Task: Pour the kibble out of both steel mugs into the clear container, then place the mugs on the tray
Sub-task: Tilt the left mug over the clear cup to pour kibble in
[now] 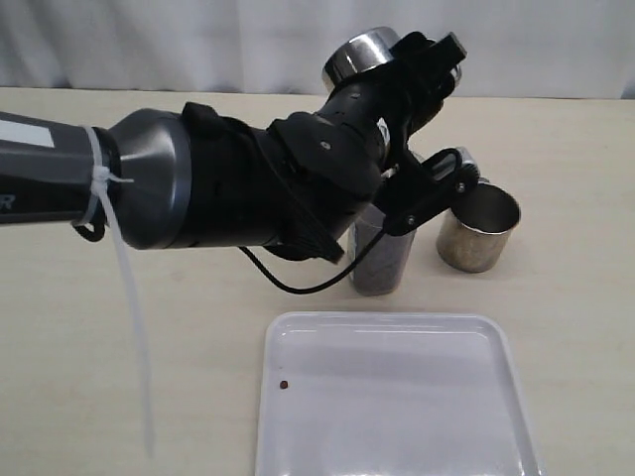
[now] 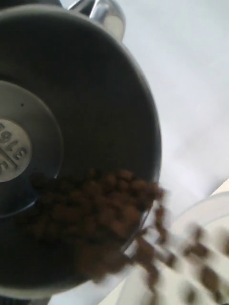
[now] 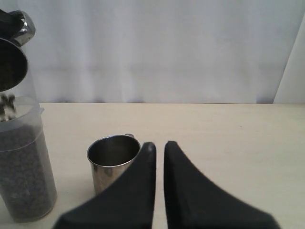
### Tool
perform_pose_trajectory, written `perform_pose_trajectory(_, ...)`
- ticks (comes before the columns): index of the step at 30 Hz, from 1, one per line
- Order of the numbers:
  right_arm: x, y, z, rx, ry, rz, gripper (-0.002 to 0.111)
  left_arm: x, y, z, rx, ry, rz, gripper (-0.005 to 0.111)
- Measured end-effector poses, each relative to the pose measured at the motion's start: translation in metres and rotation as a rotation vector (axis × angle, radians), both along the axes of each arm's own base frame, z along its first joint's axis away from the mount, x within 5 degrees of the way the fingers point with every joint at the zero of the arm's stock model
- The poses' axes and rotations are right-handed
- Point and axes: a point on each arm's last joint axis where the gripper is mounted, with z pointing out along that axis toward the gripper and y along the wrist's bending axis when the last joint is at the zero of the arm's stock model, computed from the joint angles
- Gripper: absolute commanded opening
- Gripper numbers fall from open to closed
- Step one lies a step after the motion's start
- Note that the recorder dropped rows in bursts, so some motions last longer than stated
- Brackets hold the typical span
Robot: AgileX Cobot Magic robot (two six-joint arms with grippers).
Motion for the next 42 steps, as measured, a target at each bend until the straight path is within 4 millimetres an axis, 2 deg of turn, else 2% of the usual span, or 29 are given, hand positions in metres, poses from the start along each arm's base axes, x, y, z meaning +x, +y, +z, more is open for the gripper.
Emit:
perform_pose_trajectory(9, 0.0, 0.0, 0.0, 0.0, 0.0, 0.0, 0.005, -0.001, 0.001, 0.001, 0.095, -0.046, -0.004, 0.0)
perform_pose_trajectory(27, 0.0, 0.0, 0.0, 0.0, 0.0, 0.0, 0.005, -0.019, -0.013, 0.003, 0.212, -0.099, -0.084, 0.0)
perform_pose_trajectory(34, 0.0, 0.0, 0.0, 0.0, 0.0, 0.0, 0.005, -0.019, -0.016, -0.011, 0.339, -0.132, -0.08, 0.0)
perform_pose_trajectory(38, 0.0, 0.0, 0.0, 0.0, 0.0, 0.0, 0.005, -0.018, -0.011, -0.008, 0.355, -0.166, -0.01, 0.0)
perform_pose_trajectory(42, 0.0, 0.0, 0.0, 0.0, 0.0, 0.0, 0.005, -0.026, -0.018, -0.01, 0.347, -0.162, -0.041, 0.0)
